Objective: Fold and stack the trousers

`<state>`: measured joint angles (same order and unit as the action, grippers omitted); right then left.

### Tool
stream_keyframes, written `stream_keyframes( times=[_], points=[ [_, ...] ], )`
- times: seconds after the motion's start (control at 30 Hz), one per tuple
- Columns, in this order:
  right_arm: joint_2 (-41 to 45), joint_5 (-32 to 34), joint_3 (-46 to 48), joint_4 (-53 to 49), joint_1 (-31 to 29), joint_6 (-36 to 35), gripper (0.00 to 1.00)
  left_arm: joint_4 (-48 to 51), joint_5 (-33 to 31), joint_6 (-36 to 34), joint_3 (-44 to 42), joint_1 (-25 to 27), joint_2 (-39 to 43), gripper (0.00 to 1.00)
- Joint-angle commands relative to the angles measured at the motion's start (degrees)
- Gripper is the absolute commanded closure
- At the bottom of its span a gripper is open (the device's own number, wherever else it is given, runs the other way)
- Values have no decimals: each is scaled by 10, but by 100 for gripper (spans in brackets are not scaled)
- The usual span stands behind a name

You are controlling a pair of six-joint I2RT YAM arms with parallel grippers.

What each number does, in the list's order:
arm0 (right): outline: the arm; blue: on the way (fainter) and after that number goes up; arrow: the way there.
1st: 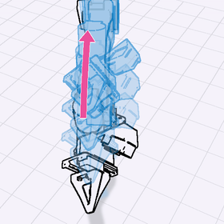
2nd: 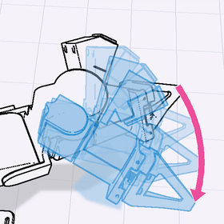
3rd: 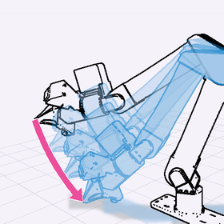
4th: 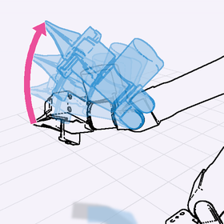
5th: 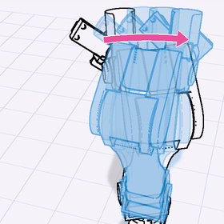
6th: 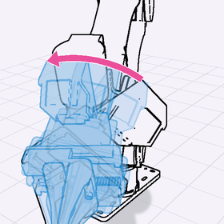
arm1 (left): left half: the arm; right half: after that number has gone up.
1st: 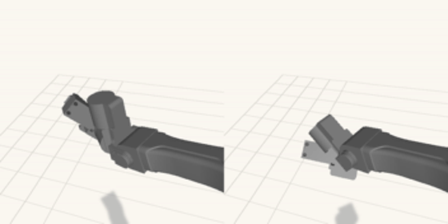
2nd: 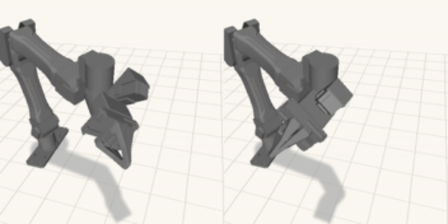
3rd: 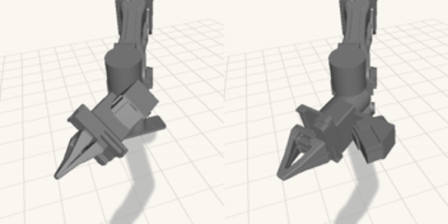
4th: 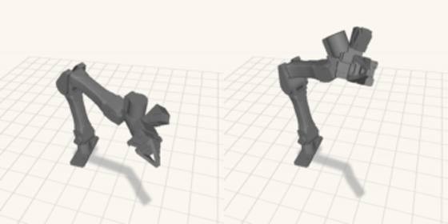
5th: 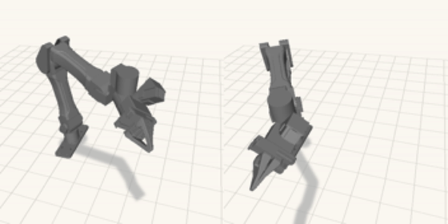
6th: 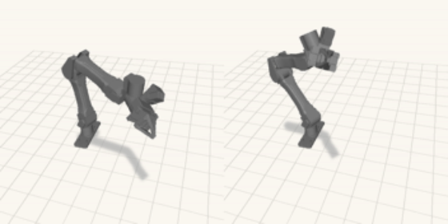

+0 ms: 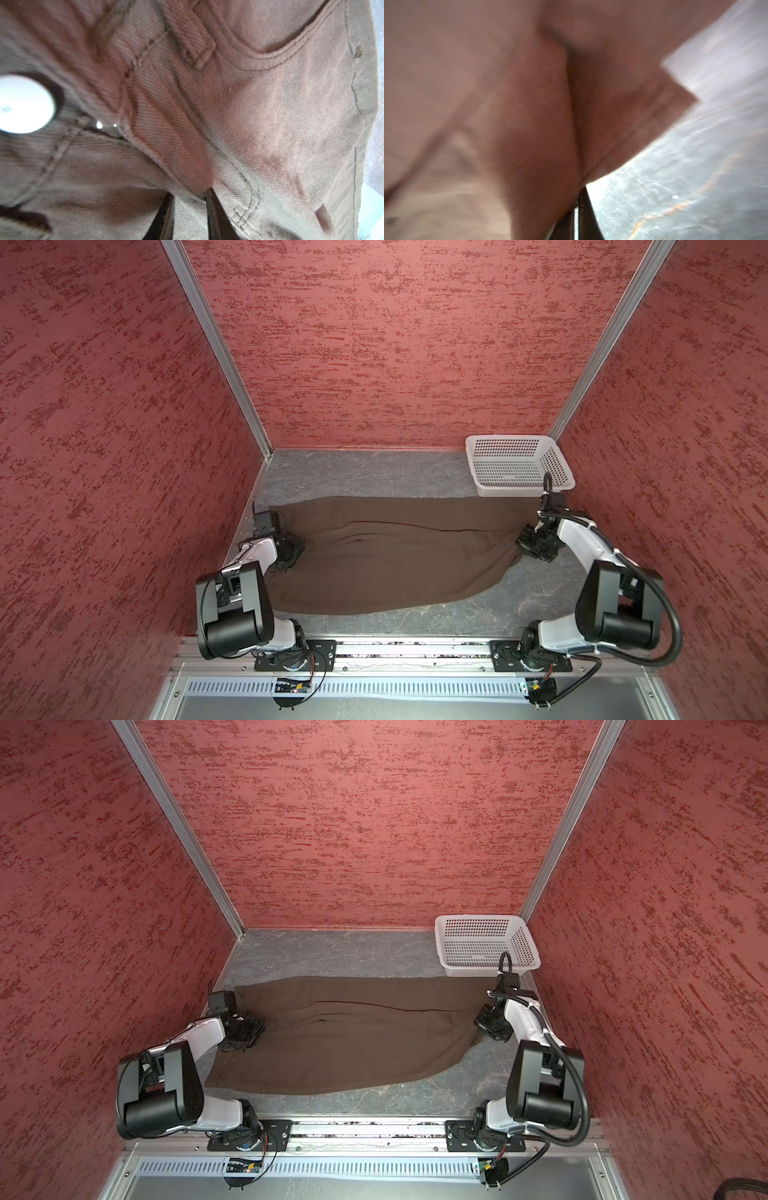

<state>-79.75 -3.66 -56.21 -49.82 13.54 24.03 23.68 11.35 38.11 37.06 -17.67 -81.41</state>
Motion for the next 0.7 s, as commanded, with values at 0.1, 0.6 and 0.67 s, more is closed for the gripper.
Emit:
stream_keyframes(
  times=[0.1,0.6,0.67],
  points=[
    [118,23,-55,-53,80,23,100,8,-17,-2,-19,-15,-7,71],
    [210,-37,-5,-59,246,57,100,7,-12,-3,-23,-29,-7,71],
    [217,-36,-17,-67,249,62,100,7,-15,-3,-23,-30,-5,71]
  ],
)
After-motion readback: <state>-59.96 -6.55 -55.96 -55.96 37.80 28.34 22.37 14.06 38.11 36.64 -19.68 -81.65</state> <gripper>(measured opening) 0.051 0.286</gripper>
